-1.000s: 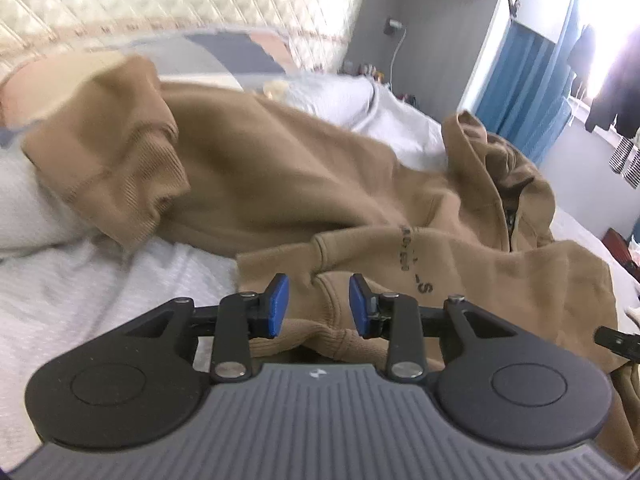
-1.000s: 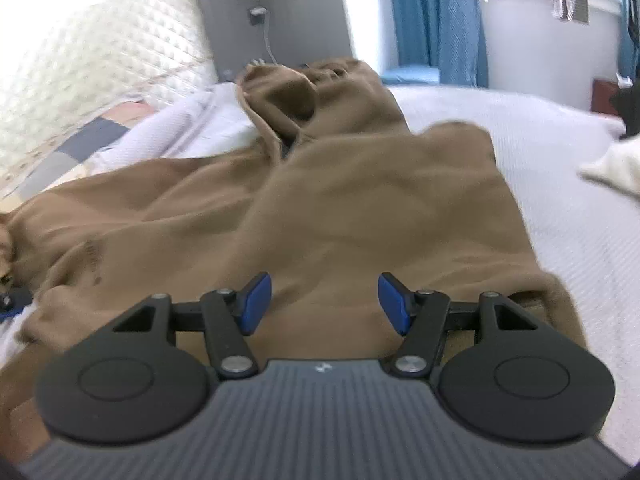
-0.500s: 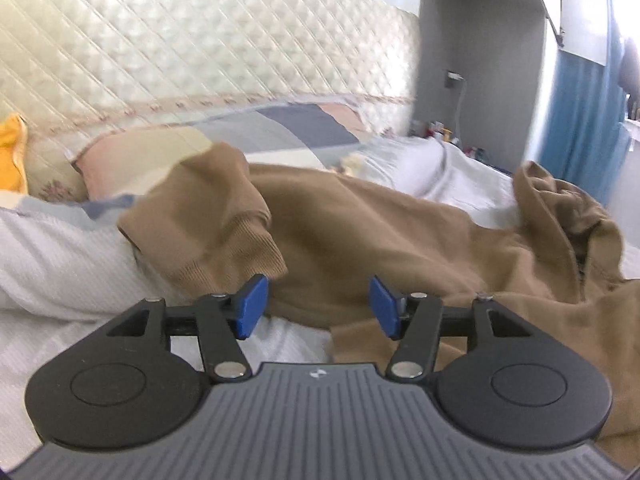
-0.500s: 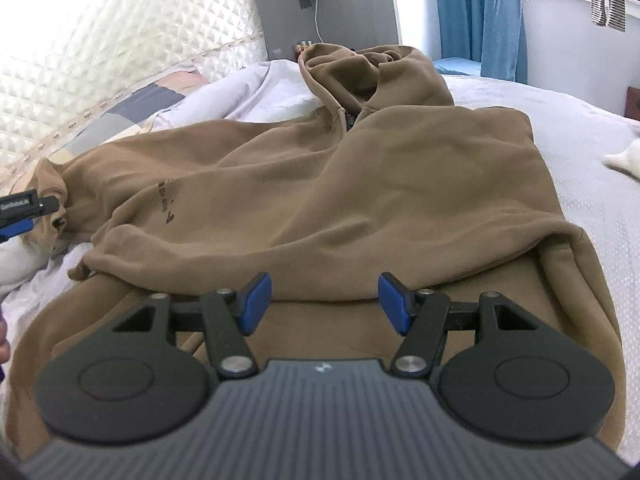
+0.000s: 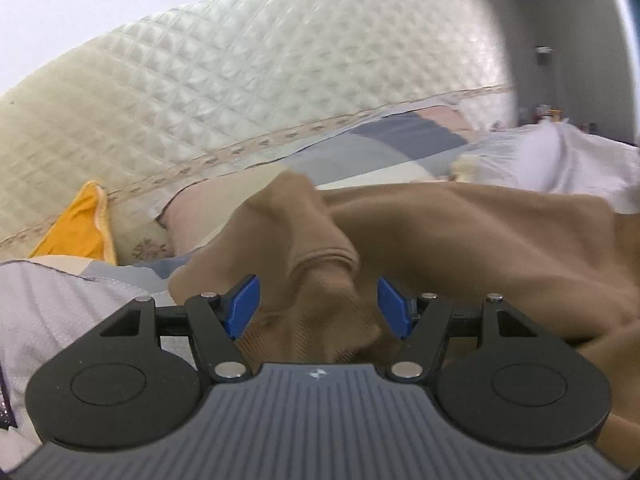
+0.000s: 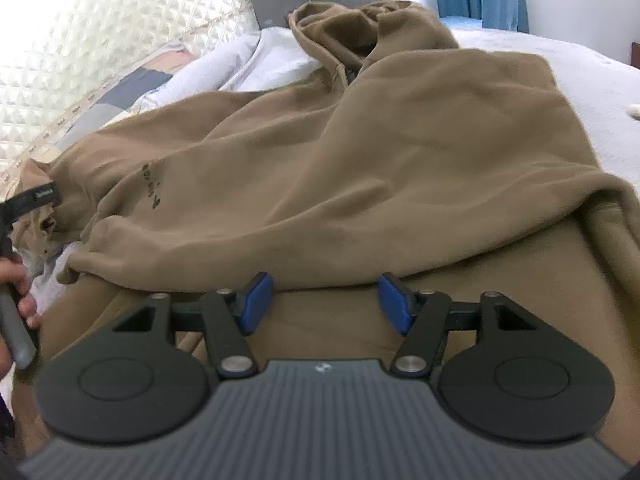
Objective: Fold large clothes
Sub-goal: 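Grasp the other ribbed sleeve cuff with the left gripper, then carry the cuff across the hoodie body with the left gripper and release, then move both open grippers over the hoodie hem, then grasp the hoodie hem with both grippers and lift it, then fold the hem up toward the hood with both grippers and open them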
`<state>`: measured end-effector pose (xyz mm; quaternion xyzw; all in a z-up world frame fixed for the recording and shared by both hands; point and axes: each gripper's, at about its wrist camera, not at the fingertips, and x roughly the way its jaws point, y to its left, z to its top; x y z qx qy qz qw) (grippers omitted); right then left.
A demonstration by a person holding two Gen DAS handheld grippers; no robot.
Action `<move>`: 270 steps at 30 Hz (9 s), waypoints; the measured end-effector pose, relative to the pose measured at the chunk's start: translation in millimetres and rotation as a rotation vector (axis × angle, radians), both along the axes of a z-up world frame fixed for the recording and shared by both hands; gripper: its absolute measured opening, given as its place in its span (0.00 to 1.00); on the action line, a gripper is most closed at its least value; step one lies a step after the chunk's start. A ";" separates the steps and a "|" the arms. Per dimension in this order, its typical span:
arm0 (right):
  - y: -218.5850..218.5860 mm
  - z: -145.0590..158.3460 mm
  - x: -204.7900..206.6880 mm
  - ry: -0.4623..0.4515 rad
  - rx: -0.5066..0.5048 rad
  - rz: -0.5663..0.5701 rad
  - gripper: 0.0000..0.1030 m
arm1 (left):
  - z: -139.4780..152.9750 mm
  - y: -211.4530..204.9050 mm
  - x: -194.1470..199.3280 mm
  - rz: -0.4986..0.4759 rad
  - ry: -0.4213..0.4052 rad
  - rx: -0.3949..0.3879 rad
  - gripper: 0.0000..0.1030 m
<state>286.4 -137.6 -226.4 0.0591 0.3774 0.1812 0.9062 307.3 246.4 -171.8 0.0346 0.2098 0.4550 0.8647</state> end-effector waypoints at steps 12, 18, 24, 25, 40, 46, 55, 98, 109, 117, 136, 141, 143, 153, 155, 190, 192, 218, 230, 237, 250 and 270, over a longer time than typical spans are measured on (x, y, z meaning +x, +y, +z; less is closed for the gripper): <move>-2.2 12.2 17.5 0.066 0.061 -0.024 0.62 | -2.6 29.4 22.2 -0.069 0.126 0.031 0.27; -7.1 19.8 11.3 0.041 0.067 -0.020 0.62 | 65.5 33.4 -6.1 -0.126 0.016 -0.137 0.20; -29.3 27.6 6.3 0.041 0.131 -0.039 0.62 | 160.1 6.5 -31.5 -0.250 -0.138 -0.316 0.19; -34.4 29.1 5.6 0.042 0.141 -0.043 0.62 | 174.6 -6.5 -33.9 -0.276 -0.151 -0.307 0.19; -115.7 54.5 -19.2 -0.040 0.335 -0.151 0.63 | 251.7 -235.5 -22.2 -0.746 -0.251 -0.533 0.19; -165.8 57.4 -19.2 -0.061 0.411 -0.274 0.63 | 221.6 -316.9 6.8 -0.884 -0.191 -0.621 0.19; -225.0 34.9 -4.9 -0.030 0.443 -0.498 0.63 | 128.0 -383.2 54.5 -0.959 0.021 -0.677 0.22; -51.1 -16.9 114.0 -0.099 -0.113 -0.198 0.29 | -40.2 -78.7 225.7 -0.789 0.234 -0.459 0.64; -60.2 -8.8 108.0 -0.097 -0.048 -0.224 0.29 | -16.1 -81.3 208.6 -0.764 0.233 -0.477 0.64; -68.6 28.1 63.1 -0.195 0.009 -0.201 0.32 | 29.3 -99.1 141.7 -0.780 0.179 -0.411 0.64; -72.0 75.7 -30.3 -0.326 0.040 -0.085 0.33 | 30.0 -146.1 -30.6 -0.791 0.007 -0.442 0.64; -71.9 73.1 -33.3 -0.289 0.051 -0.098 0.33 | 13.3 -147.5 -18.7 -0.790 0.018 -0.437 0.64; -69.6 72.0 -32.3 -0.282 0.046 -0.101 0.33 | 15.0 -149.0 -15.8 -0.806 0.002 -0.421 0.64; -47.7 67.7 -12.0 -0.282 -0.048 -0.103 0.33 | -1.2 -144.0 11.0 -0.814 -0.009 -0.467 0.64; -50.2 69.7 -3.0 -0.263 -0.022 -0.120 0.33 | -1.3 -143.8 14.7 -0.818 -0.017 -0.483 0.64; -39.7 86.4 333.2 -0.220 0.019 -0.153 0.63 | 49.2 -128.2 408.8 -0.731 -0.042 -0.541 0.64; -34.5 83.4 364.6 -0.222 0.019 -0.178 0.63 | 46.0 -122.6 438.1 -0.735 -0.037 -0.537 0.64; -41.1 119.2 360.5 -0.267 0.073 -0.107 0.08 | 92.9 -119.4 430.3 -0.757 0.115 -0.336 0.05; -72.7 176.3 141.0 -0.437 0.197 -0.003 0.08 | 183.8 -109.4 189.4 -0.755 -0.081 -0.395 0.05; -74.4 160.3 33.7 -0.452 0.197 0.035 0.08 | 156.0 -104.2 41.1 -0.748 -0.186 -0.498 0.05; -58.8 69.7 12.7 -0.228 0.076 0.016 0.09 | 12.1 -95.5 -35.3 -0.674 -0.084 -0.552 0.05; -35.4 29.3 26.2 -0.219 0.048 -0.033 0.11 | -40.1 -76.1 40.1 -0.658 -0.022 -0.612 0.05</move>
